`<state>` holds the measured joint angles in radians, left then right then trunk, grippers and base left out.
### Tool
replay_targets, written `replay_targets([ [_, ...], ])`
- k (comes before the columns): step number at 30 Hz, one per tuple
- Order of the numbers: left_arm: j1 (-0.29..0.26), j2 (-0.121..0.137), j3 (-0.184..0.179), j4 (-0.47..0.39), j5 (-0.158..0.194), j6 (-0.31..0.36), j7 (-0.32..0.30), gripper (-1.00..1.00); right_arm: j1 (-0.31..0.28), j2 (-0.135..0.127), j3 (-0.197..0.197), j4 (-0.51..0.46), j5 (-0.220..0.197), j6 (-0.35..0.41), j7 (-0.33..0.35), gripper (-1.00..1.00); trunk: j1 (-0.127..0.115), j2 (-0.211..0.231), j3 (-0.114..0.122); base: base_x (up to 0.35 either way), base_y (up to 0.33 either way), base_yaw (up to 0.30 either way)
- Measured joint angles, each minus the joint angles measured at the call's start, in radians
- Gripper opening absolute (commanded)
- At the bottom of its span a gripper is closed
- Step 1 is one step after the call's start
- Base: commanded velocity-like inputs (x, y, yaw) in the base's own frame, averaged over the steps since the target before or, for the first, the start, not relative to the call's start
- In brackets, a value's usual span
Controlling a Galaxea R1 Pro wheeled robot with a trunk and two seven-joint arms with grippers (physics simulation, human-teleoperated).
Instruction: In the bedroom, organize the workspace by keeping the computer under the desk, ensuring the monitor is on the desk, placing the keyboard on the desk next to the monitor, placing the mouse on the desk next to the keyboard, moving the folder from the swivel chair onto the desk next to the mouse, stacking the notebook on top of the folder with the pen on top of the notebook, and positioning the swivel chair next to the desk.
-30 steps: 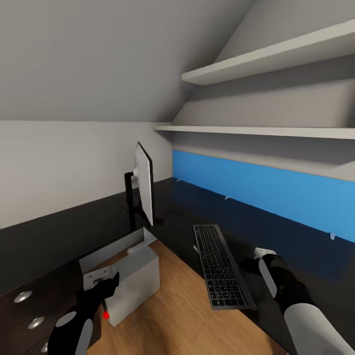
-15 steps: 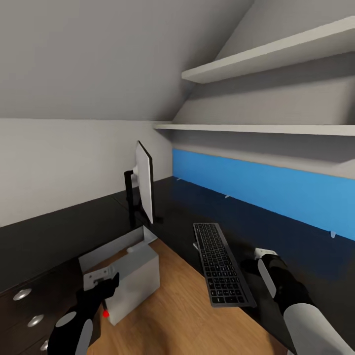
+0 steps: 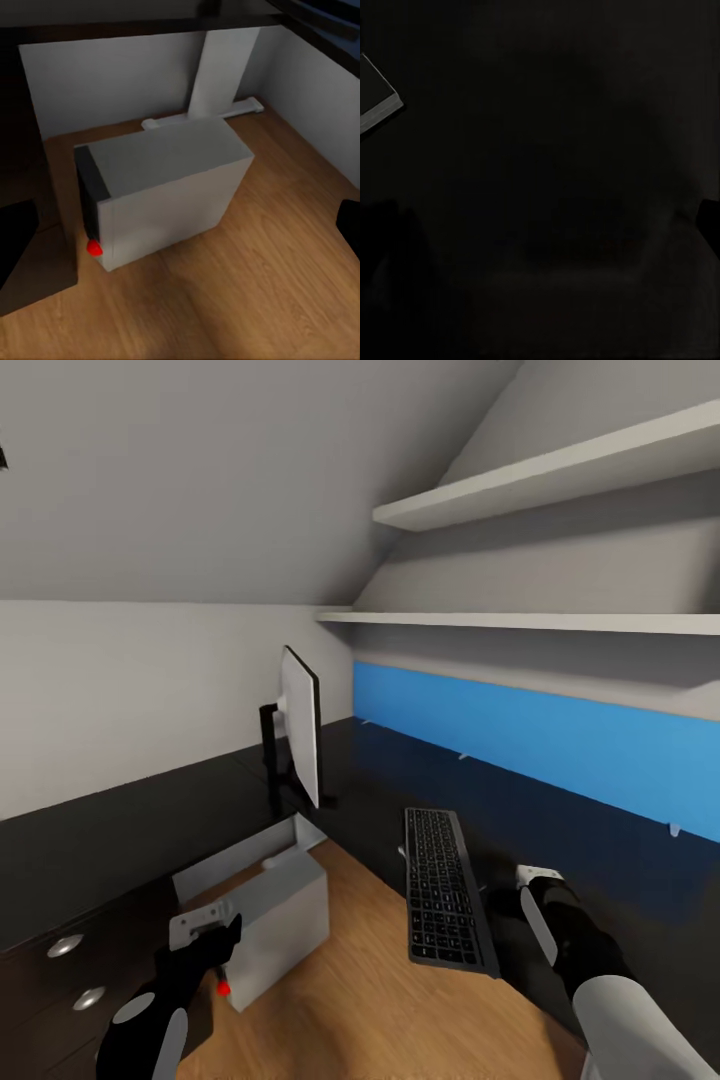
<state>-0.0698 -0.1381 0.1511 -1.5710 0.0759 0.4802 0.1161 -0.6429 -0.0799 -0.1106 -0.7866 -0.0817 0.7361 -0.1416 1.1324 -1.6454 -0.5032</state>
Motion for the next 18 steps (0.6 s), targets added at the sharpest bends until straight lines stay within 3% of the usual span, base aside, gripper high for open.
replay_targets([
  [18,0.0,-0.001,-0.001,0.006,-0.001,0.001,0.0,1.0,0.0,0.0,0.001,0.0,0.007,0.0,0.001,1.0,0.0,0.0,0.0,-0.052,0.074,0.0],
])
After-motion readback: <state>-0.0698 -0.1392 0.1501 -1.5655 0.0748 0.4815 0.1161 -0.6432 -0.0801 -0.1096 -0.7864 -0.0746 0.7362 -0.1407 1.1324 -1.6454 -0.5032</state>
